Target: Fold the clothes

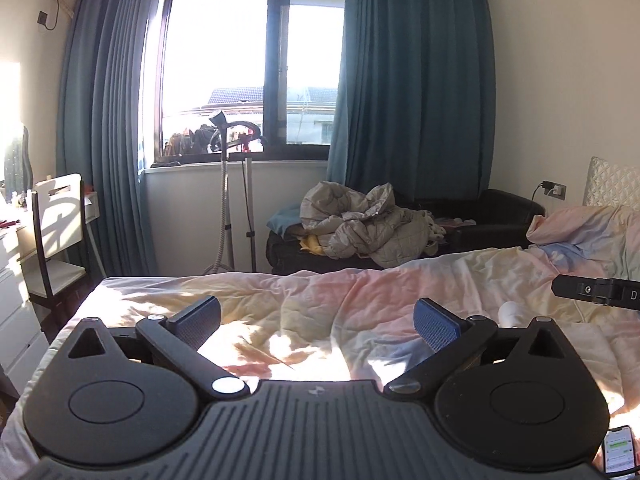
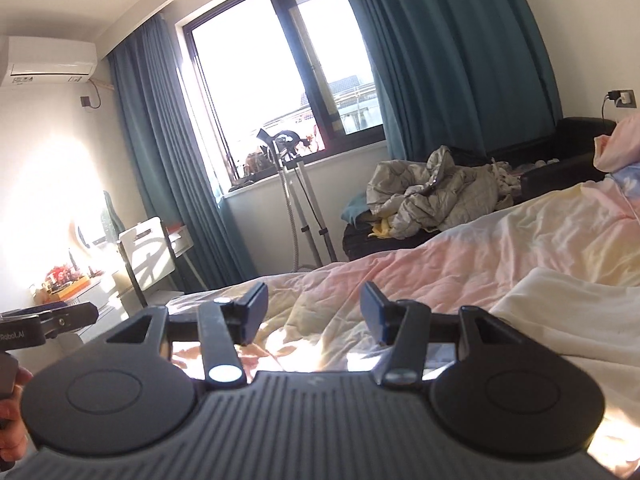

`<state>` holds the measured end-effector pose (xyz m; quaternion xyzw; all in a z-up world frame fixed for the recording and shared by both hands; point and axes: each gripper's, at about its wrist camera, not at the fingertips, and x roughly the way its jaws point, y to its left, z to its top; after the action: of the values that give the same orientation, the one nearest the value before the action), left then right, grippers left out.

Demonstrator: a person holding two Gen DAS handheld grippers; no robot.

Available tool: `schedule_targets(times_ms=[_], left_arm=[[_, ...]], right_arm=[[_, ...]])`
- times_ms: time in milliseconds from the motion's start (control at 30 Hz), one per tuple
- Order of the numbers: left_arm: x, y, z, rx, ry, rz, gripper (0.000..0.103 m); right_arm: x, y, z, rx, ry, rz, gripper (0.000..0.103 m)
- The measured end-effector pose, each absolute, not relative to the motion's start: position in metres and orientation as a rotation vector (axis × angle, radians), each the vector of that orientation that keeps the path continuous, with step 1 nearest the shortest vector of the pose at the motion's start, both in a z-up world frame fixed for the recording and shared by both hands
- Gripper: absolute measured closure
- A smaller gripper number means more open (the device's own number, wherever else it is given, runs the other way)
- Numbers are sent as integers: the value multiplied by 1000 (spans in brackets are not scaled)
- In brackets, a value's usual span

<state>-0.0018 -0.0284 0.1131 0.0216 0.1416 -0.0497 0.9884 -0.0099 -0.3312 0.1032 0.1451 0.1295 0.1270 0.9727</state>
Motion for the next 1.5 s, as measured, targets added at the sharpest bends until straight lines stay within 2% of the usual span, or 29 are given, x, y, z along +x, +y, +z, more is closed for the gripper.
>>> schedule_targets(times_ms=[33,400,600,933,1000,1067,1200,1267,1500], left_arm=[[-4,-21,111,45,284,-76,0],[8,14,60,30,317,54,0],[34,14,13,54,355,97,0],[44,17,-21,27,408,68,0],[46,18,-24,22,424,60,0],[46,18,-25,24,430,59,0],[45,17,-27,36,432,57,0],[45,16,-27,43,436,57,0],[43,15,-28,56,441,57,0]], right_arm=[[-8,-318,103,277,260,270,50],[25,-247,63,172,260,312,41],[43,-238,20,120,319,273,38],[63,-239,-21,110,398,244,32],[62,-237,-21,106,392,253,29],[60,-236,-20,89,378,253,19],[58,-234,-20,61,362,239,10],[57,-233,-20,54,359,225,0],[56,-235,-20,66,374,208,0]])
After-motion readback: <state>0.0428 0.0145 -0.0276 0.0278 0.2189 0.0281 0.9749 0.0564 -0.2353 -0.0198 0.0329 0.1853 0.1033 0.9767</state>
